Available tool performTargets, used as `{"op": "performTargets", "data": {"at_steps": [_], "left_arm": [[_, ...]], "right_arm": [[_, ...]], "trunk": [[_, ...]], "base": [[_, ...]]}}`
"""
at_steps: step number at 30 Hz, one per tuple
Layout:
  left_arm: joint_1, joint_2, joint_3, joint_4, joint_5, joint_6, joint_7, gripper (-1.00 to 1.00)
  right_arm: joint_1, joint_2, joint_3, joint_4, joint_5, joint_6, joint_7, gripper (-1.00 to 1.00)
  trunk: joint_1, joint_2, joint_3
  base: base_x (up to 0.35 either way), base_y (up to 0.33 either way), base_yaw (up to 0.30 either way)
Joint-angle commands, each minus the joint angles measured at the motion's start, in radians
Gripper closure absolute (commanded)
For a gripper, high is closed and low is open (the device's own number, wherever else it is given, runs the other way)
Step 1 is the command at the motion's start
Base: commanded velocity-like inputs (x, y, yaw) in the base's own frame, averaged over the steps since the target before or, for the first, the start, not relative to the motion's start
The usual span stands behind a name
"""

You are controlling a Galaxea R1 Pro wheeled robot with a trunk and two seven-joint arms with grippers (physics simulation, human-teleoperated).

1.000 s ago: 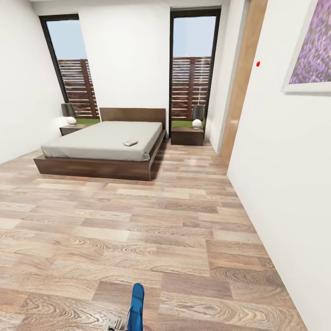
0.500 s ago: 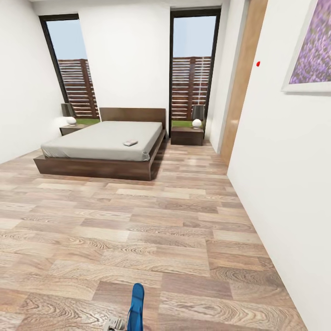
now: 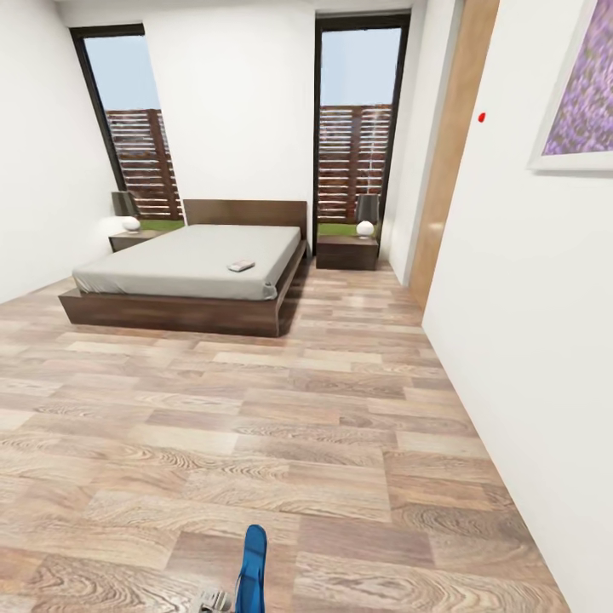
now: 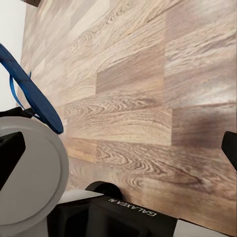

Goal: In the bedroom, move the book from the bed onto either nightstand, and place the two sandals side by side next to the bed.

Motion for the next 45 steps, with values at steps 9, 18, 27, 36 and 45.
{"op": "performTargets", "data": {"at_steps": [9, 18, 27, 36, 45], "left_arm": [[-0.001, 0.000, -0.009, 0.000, 0.007, -0.004, 0.005, 1.00], [0.000, 0.000, -0.009, 0.000, 0.008, -0.004, 0.005, 1.00], [0.000, 0.000, -0.009, 0.000, 0.007, -0.004, 0.005, 1.00], [0.000, 0.000, -0.009, 0.000, 0.007, -0.004, 0.005, 1.00], [-0.001, 0.000, -0.009, 0.000, 0.007, -0.004, 0.005, 1.00]], "right_arm": [[0.000, 0.000, -0.001, -0.002, -0.004, 0.008, 0.006, -1.00], [0.000, 0.006, 0.000, -0.001, -0.004, 0.008, 0.006, -1.00], [0.000, 0.006, 0.000, 0.000, -0.004, 0.008, 0.006, -1.00], [0.000, 0.008, 0.000, 0.000, -0.004, 0.008, 0.005, -1.00], [0.000, 0.008, 0.000, 0.000, -0.004, 0.008, 0.005, -1.00]], "trunk": [[0.000, 0.000, -0.001], [0.000, 0.000, -0.001], [0.000, 0.000, -0.001], [0.000, 0.000, -0.001], [0.000, 0.000, -0.001]], "base": [[0.320, 0.000, 0.020], [0.325, 0.000, 0.178], [0.325, 0.000, 0.094], [0.324, 0.000, 0.239], [0.323, 0.000, 0.066]]}}
